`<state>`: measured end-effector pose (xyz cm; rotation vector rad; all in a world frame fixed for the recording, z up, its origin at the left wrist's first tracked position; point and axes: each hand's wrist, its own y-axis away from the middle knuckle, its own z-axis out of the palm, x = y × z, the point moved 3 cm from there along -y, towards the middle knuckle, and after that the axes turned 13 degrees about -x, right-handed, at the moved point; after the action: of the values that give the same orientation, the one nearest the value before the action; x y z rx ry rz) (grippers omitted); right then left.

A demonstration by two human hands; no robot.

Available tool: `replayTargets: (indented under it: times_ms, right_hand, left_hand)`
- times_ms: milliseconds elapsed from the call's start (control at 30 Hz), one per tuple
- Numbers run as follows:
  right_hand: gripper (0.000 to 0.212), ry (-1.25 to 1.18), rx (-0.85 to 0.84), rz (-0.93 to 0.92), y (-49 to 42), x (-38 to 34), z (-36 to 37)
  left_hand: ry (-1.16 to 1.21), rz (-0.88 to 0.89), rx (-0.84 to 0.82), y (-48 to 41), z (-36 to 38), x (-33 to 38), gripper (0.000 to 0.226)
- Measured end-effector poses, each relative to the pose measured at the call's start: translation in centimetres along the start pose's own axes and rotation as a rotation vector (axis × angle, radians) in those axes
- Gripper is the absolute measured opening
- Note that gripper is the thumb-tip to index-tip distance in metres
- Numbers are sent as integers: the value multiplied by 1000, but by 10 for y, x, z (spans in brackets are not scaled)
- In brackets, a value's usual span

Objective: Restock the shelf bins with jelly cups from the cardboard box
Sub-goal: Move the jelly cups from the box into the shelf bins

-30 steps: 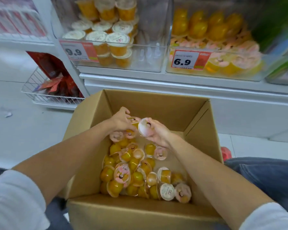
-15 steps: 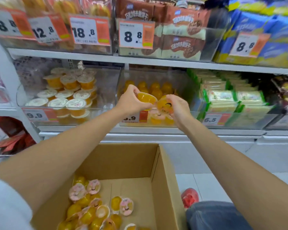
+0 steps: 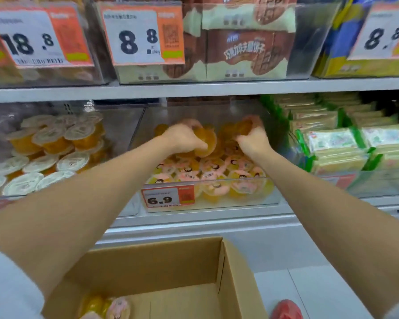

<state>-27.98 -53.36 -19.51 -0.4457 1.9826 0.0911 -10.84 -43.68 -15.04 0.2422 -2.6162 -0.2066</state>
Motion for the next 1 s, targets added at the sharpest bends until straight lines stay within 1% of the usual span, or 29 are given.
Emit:
replayTargets:
  times_ms: [67,100,133,167,200,233,300,367,500,600,667,733,800,867,900,1000]
  right_hand:
    - [50,191,-107,13,-8,9,12]
    - [50,345,-175,52,-11,16,18]
    - [52,522,-204,79,-13,19,21]
    - [52,682,-181,81,-13,19,22]
    - [52,797,-123,47,-14,19,22]
    - [51,840,-63,-5,-13,16,21]
    - [47,774,-50,-58,-9,13,22]
    - [42,688,-69,-53,-5,14,20]
    - [41,552,-116,-49,3,13,15]
    - [36,509,-154,-15,9,9,13]
    - [33,548,-158,-29,15,0,10]
    - [33,572,-99,-83,26,-10,8]
    - [29,572,-48,-153,46,-23,12]
    - [20,562,-26,-202,71,-34,21]
    - [15,563,-7,-226,87,-41,26]
    - [2,498,45,-290,134,-58,50]
  left_hand:
    - [-136,-18,-53,5,-7,-12,68]
    - [-207,-36,-75,7,-10,-18,69]
    - [-278,-55,-107,9,-13,-25,69]
    - [-354,-79,-156,12,-15,-30,68]
    - [-433,-106,-212,15,-14,-36,64]
    - [-514,-124,-260,17,-14,-40,60]
    - [-636,-150,-298,20,-10,-45,54]
    - [-698,-168,-273,23,-10,-45,50]
    - [-762,-232,-221,26,-13,-44,49]
    - [-795,-227,-184,29,-11,-45,44]
    - [-784,-169,-127,32,-12,-47,47]
    - [-717,-72,-48,39,-14,-48,49]
    - [-557,5,61,53,-14,-46,38]
    - [-355,50,181,76,-10,-44,15]
    - [-280,64,234,89,-7,-44,8]
    - [-106,42,288,134,4,-47,8]
